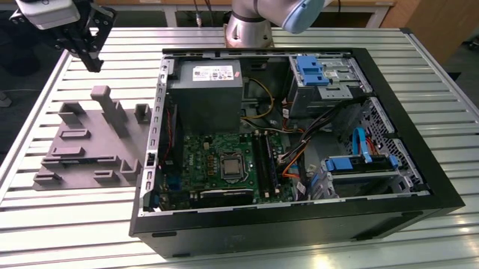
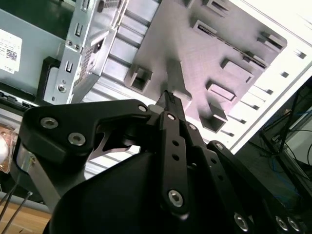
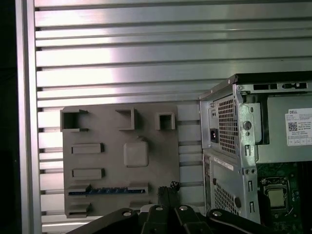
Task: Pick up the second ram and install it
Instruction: 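Reach for the second ram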
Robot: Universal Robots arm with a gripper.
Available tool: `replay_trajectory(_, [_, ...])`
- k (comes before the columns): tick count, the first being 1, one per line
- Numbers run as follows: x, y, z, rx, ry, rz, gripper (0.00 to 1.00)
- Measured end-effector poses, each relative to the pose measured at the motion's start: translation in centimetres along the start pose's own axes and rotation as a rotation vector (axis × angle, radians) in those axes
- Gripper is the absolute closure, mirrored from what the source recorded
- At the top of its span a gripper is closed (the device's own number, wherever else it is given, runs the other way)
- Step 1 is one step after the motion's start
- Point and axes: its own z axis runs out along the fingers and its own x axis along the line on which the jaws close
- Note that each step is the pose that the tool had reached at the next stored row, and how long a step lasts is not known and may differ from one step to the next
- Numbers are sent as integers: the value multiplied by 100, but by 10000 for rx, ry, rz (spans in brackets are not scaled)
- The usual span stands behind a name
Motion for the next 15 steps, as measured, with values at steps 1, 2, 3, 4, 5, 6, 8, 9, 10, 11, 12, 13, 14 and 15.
replay_trajectory(1, [1,0,0,0,1,0,89])
replay_trajectory(2, [1,0,0,0,1,-1,89])
replay_trajectory(3, [3,0,0,0,0,0,89])
replay_trajectory(4, [5,0,0,0,0,-1,89])
replay_trajectory(5, [5,-1,0,0,0,-1,89])
replay_trajectory(6, [5,0,0,0,1,0,89])
replay_trajectory(8, [5,-1,0,0,1,-1,89])
replay_trajectory(9, [5,-1,0,0,0,-1,89])
replay_trajectory(10, [6,0,0,-1,0,-1,89])
replay_trajectory(11, [6,0,0,0,1,0,89])
replay_trajectory(12, [6,0,0,0,0,0,89])
replay_trajectory(13, [7,-1,0,0,0,-1,89])
replay_trajectory(14, [12,-1,0,0,0,1,89])
replay_trajectory(15, [21,-2,0,0,0,1,89])
